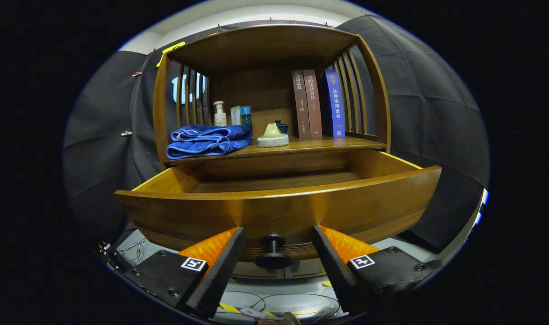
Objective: Pull open the drawer, take out the items inside it, and place them on the countertop above the cabinet.
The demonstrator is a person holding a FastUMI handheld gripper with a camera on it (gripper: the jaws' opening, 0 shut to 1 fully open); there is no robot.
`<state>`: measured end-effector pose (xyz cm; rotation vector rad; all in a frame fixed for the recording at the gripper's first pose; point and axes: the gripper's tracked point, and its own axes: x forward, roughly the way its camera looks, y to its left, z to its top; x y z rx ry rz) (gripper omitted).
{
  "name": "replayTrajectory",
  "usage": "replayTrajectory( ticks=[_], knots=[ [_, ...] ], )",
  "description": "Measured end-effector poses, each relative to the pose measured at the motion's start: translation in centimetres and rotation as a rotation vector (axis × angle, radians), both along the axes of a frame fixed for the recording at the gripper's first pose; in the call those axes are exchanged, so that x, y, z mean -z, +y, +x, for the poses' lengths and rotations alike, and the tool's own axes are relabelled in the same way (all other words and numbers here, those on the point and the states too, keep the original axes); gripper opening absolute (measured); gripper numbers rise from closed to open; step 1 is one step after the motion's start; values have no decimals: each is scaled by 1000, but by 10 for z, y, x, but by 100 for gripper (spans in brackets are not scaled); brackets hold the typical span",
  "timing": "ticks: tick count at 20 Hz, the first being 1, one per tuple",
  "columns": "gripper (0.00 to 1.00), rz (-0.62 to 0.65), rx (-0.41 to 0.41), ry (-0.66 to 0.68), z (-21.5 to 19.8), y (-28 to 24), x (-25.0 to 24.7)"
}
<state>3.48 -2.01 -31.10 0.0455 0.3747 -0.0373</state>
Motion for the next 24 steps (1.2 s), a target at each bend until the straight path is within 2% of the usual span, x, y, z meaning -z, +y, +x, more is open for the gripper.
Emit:
replayTrajectory(
  ticks=[17,24],
  knots=[
    [99,-25,5,-9,108,-3,16],
    [99,-27,2,-9,128,-4,19]
  ],
)
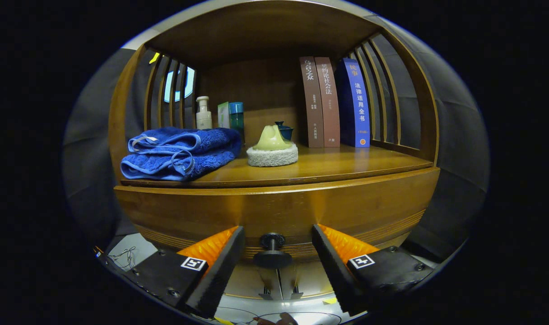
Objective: Pull open the drawer, take out the items inside it, and place them on the countertop above the cabinet.
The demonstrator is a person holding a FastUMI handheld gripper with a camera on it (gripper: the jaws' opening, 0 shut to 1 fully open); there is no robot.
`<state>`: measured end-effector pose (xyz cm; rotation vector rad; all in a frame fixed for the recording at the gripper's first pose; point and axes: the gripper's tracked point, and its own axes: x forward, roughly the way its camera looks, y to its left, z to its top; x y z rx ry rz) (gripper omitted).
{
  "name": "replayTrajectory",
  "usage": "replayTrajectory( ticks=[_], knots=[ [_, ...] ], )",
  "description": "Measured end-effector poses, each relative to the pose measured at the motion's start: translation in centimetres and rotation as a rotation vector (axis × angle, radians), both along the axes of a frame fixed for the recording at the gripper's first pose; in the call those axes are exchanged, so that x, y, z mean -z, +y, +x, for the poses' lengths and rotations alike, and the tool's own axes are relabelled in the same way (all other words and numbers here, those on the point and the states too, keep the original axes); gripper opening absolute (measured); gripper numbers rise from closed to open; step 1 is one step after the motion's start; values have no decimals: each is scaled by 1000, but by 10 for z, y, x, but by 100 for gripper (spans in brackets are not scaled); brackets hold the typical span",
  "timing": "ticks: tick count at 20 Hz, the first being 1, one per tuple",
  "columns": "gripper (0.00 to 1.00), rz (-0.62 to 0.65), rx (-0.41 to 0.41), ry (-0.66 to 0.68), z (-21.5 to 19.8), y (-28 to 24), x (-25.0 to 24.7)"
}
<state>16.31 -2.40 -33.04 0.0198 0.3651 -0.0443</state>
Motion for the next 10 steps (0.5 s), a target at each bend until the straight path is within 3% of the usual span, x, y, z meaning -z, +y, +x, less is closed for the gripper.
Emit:
replayTrajectory(
  ticks=[10],
  knots=[
    [99,-8,12,0,3,1,6]
  ],
)
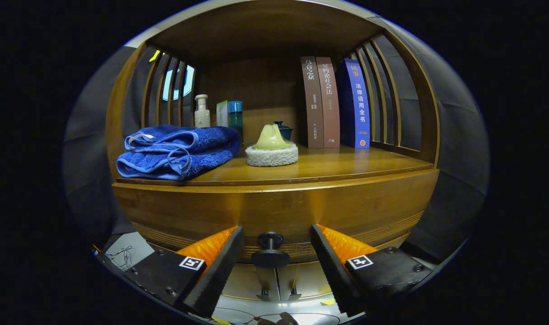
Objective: Pull open the drawer, take out the items inside it, and place them on the countertop above the cabinet.
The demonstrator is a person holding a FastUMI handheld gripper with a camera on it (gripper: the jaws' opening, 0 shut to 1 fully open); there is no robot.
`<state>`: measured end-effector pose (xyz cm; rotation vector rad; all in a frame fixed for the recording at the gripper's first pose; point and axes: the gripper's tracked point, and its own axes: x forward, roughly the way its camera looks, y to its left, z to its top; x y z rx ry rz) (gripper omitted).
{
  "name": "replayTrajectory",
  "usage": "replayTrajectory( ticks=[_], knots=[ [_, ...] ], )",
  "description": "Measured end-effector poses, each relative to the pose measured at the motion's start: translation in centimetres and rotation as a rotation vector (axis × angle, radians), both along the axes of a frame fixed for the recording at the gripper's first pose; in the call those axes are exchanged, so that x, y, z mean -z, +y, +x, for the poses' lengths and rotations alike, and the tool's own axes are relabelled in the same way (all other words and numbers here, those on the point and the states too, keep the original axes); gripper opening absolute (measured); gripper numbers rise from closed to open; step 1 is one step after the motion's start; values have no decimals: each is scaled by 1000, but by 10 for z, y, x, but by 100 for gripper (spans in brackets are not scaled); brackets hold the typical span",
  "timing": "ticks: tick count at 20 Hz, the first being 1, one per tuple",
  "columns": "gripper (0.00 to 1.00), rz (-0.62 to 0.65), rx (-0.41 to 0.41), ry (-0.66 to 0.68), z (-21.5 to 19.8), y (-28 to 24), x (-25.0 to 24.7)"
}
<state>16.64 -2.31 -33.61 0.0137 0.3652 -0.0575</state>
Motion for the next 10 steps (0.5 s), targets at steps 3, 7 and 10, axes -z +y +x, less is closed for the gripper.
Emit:
replayTrajectory(
  ticks=[3,7,10],
  knots=[
    [99,13,1,7,-1,0,1],
    [99,2,-6,24,-2,0,0],
    [99,-5,-4,-1,-6,-3,-16]
  ],
)
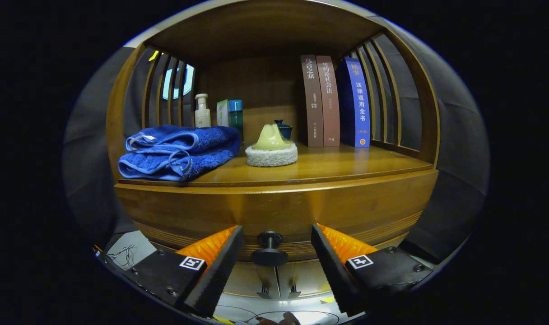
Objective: Pull open the drawer, take out the items inside it, and place them on the countertop above the cabinet.
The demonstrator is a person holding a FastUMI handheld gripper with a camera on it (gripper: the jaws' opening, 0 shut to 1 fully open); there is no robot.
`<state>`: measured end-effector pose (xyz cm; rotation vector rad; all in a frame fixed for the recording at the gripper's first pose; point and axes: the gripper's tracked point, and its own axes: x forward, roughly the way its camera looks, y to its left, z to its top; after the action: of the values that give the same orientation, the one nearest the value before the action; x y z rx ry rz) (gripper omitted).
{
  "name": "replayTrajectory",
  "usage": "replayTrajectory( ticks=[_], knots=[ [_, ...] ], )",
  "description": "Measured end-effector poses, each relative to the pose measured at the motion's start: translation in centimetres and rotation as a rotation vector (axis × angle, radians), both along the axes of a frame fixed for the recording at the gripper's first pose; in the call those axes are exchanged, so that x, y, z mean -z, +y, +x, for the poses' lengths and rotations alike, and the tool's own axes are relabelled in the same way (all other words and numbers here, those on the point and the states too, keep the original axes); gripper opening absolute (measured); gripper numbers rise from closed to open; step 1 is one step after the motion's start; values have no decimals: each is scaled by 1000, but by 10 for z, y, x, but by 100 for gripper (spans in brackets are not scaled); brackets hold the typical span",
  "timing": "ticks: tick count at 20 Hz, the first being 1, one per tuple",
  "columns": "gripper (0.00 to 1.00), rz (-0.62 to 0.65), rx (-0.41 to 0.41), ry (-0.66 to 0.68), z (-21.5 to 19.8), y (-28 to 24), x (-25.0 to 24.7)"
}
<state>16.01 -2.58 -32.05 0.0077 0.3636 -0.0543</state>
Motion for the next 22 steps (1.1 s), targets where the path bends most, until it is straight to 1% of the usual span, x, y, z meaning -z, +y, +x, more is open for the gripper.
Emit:
replayTrajectory(
  ticks=[4,8,14,22],
  knots=[
    [99,-8,3,-44,-11,-4,-41],
    [98,-19,-13,-131,-20,-2,-100],
    [98,-19,-37,-228,-50,11,-177],
    [98,-7,-60,-290,-87,18,-239]
  ],
)
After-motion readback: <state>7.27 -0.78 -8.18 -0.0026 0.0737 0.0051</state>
